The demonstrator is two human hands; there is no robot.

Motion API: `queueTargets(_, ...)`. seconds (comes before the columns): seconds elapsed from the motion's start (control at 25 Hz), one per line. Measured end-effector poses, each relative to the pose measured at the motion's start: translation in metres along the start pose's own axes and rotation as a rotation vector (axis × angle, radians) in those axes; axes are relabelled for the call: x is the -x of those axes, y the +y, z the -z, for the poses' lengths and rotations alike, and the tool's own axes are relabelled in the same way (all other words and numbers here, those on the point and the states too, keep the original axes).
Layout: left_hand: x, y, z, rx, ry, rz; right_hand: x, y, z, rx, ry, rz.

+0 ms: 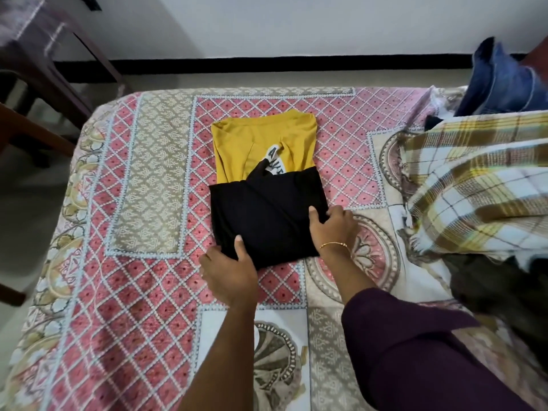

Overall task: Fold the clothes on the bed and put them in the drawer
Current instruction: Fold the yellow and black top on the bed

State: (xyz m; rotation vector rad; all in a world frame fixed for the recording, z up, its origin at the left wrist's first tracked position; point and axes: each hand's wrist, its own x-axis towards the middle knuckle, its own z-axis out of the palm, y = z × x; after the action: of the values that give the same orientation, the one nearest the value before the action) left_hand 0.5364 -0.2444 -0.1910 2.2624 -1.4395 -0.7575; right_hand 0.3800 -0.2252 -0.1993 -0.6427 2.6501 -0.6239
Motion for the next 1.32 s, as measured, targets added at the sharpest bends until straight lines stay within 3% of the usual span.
queueTargets(0.08,0.01,-0.004,0.0,0.165,0.006,-0.048,0.009,0.007,0.004,-0.005,-0.058,-0.041)
queueTargets(0.2,0.009,-0.019,0.001,0.339,-0.008,0.069,0.015,0.012,0.012,-0.057,-0.12,-0.062)
queueTargets(0.36,0.004,-0.032,0.004,0.371,-0.08,0.069,0.019,0.013,0.019,-0.253,-0.136,-0.107)
queueTargets(0.52,0.001,-0.028,0.009,0.465,-0.017,-0.009,0.023,0.015,0.02,-0.4,-0.078,-0.186)
queueTargets(0.68,-0.005,-0.031,0.008,0.842,-0.063,0.4,0.019,0.023,0.018,-0.414,-0.004,-0.354)
queueTargets(0.76,-0.012,-0.029,0.008,0.855,-0.119,0.494,0.014,0.025,0.018,-0.393,-0.017,-0.386)
queueTargets(0.92,-0.012,-0.017,0.017,0.407,-0.172,0.068,0.015,0.021,0.01,-0.416,-0.049,-0.303)
queueTargets(1.0,-0.012,-0.019,0.02,0.278,-0.248,-0.058,0.022,0.022,0.009,-0.399,-0.102,-0.251)
queueTargets(1.12,-0.011,-0.017,0.024,0.396,-0.231,0.096,0.024,0.026,0.015,-0.425,-0.146,-0.205)
queueTargets(1.24,-0.001,-0.003,0.037,0.782,-0.207,0.25,0.027,0.018,0.029,-0.69,-0.045,-0.234)
queueTargets(1.32,-0.003,0.007,0.044,0.898,-0.137,0.252,0.027,0.009,0.038,-0.844,0.029,-0.258)
